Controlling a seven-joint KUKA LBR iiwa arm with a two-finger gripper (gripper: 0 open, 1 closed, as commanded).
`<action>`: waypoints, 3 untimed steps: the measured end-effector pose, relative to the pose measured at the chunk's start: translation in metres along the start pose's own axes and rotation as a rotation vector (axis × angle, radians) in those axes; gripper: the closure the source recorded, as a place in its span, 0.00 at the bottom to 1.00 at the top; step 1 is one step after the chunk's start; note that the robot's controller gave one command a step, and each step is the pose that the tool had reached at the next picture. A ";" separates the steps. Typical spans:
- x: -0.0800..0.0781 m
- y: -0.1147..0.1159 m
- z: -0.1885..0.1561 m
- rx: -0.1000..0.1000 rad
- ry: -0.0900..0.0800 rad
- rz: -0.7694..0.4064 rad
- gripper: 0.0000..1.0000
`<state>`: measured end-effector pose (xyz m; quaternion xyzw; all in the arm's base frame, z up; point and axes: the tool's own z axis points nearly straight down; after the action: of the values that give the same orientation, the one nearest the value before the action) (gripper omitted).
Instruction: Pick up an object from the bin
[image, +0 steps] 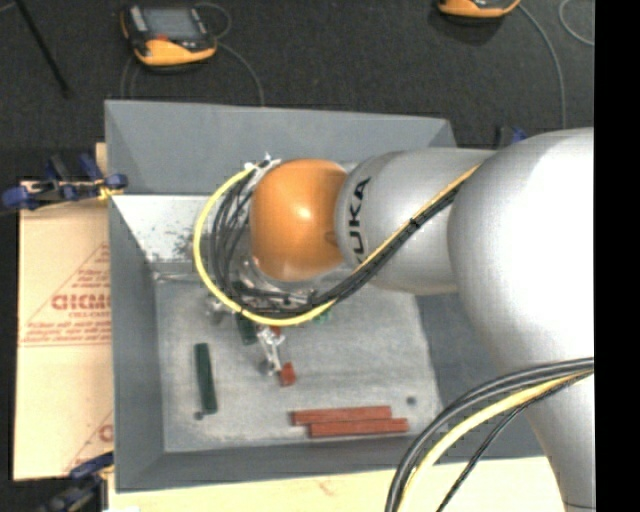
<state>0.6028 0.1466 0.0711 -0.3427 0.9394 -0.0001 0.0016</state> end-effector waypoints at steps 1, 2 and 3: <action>-0.003 0.011 -0.007 0.001 0.000 -0.071 0.00; -0.013 0.028 -0.013 -0.004 -0.006 -0.042 0.00; 0.024 -0.036 -0.005 0.000 -0.002 -0.167 0.00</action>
Offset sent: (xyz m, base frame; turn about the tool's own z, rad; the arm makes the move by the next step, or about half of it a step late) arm 0.0040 -0.0835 0.0116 -0.2283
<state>0.6075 0.1032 0.0758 -0.4198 0.9076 0.0001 0.0024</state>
